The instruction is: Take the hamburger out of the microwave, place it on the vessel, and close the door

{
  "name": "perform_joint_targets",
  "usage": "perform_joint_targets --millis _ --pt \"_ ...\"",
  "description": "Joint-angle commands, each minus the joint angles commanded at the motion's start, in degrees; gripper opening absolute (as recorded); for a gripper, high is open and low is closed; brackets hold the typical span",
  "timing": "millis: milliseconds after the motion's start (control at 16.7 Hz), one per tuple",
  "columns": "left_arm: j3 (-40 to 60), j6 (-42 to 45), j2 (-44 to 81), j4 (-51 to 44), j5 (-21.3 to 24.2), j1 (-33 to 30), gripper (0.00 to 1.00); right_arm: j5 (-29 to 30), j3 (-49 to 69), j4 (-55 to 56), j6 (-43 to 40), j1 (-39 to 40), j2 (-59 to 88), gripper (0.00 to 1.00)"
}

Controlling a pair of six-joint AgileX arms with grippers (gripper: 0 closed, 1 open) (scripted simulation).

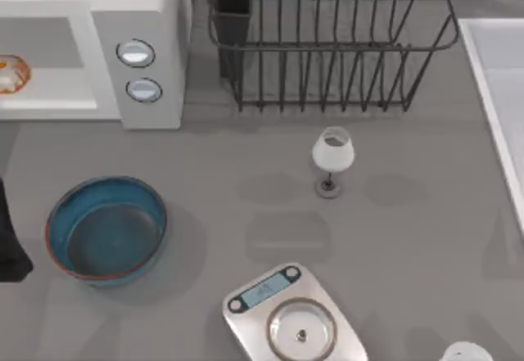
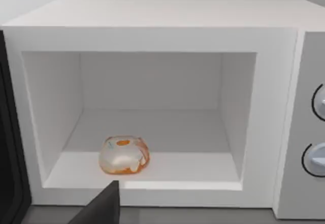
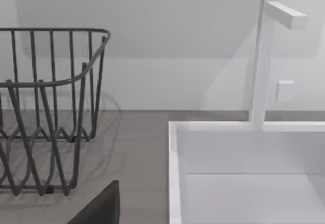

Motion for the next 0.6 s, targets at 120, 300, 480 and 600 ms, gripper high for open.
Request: perform_joint_targets --millis 120,300,480,600 --pt "0.0 0.0 0.0 0.0 0.0 0.0 1.00 0.0 0.0 0.0 0.0 0.0 0.0 1.00" --pt "0.0 0.0 0.0 0.0 0.0 0.0 1.00 0.0 0.0 0.0 0.0 0.0 0.0 1.00" --pt "0.0 0.0 0.0 0.0 0.0 0.0 1.00 0.0 0.0 0.0 0.0 0.0 0.0 1.00" --pt "0.0 0.0 0.0 0.0 0.0 0.0 1.00 0.0 0.0 0.0 0.0 0.0 0.0 1.00"
